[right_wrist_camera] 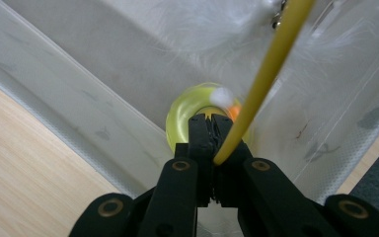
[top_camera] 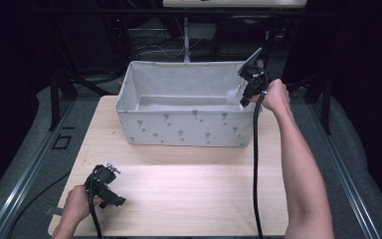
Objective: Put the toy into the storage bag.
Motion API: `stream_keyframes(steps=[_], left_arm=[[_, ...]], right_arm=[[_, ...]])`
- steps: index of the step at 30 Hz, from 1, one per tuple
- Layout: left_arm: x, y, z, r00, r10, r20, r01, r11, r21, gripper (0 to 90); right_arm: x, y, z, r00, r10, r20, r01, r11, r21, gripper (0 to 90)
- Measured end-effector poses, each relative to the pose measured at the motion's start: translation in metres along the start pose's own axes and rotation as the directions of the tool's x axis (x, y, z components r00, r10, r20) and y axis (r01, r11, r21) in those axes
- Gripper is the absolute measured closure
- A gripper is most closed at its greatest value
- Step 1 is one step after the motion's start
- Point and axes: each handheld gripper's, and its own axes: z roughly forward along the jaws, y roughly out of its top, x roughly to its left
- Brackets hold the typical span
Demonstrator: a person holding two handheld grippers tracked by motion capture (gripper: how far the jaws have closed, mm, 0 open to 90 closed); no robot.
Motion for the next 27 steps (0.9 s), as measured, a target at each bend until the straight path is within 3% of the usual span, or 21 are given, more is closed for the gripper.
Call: stream_keyframes(steps=[6, 17, 27], left_arm=[[0.000, 0.000, 0.000, 1.0000, -0.004, 0.002, 0.004, 1.0000, 0.003, 3.3], [0.000, -0.001, 0.000, 1.0000, -0.007, 0.002, 0.007, 1.0000, -0.001, 3.3], [0.000, 0.000, 0.001, 1.0000, -0.005, 0.005, 0.005, 1.0000, 0.002, 3.3]], right_arm=[[-0.006, -0.003, 0.009, 0.9998, 0.019, -0.010, -0.019, 1.000, 0.019, 88.3], [-0.001, 0.003, 0.017, 1.0000, 0.007, -0.002, -0.007, 0.999, 0.041, 88.2], [-0.005, 0.003, 0.022, 0.9995, 0.031, -0.005, -0.031, 0.998, 0.055, 88.1]])
